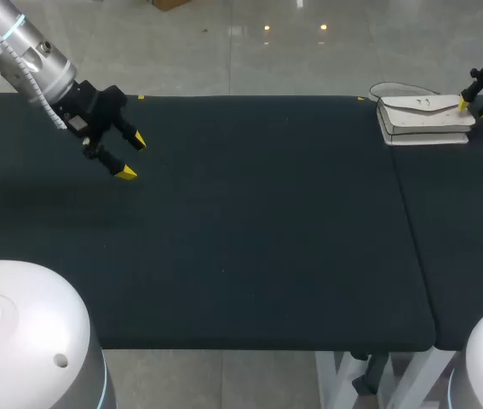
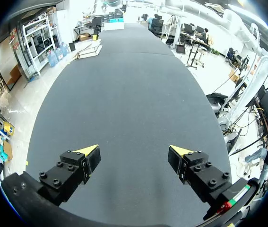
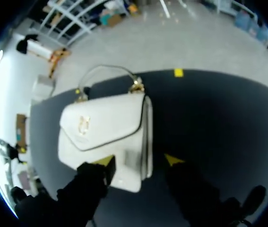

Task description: Pick up the bag, open it, inspect its contents, close it, and place it on the opposite side

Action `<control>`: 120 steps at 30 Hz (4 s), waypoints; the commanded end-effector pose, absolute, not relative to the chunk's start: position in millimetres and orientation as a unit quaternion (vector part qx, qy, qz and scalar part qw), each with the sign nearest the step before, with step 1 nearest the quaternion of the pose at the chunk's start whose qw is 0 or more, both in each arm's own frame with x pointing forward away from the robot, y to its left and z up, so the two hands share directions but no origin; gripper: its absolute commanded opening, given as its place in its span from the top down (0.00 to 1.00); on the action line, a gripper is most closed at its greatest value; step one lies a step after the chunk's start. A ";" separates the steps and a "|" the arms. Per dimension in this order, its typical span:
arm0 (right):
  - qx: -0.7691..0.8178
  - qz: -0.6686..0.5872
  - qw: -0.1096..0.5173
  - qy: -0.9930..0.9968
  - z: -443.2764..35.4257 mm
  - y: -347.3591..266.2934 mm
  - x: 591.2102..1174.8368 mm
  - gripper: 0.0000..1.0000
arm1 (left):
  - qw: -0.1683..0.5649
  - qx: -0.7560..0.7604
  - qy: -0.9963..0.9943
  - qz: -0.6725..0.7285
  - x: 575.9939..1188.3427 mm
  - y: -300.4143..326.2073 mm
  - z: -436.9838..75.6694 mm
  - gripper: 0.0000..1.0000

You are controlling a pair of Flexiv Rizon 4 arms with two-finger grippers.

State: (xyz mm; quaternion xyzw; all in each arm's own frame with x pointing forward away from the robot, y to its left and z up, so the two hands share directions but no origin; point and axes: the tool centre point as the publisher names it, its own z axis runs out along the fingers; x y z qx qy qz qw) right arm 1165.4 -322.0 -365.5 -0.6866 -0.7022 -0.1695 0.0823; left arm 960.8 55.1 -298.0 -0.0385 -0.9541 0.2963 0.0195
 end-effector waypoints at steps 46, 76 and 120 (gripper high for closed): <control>-0.622 -0.041 0.284 -0.728 -362.1 -263.5 1136.6 1.00 | 0.019 -0.039 -0.954 0.298 961.4 55.3 -299.0 0.00; -0.608 -0.088 0.285 -0.736 -363.9 -204.9 1106.2 1.00 | 0.019 -0.039 -0.954 0.298 961.4 55.3 -299.0 0.00; -0.528 -0.094 0.300 -0.789 -364.0 -137.0 1093.6 1.00 | 0.019 -0.039 -0.954 0.298 961.4 55.3 -299.0 0.00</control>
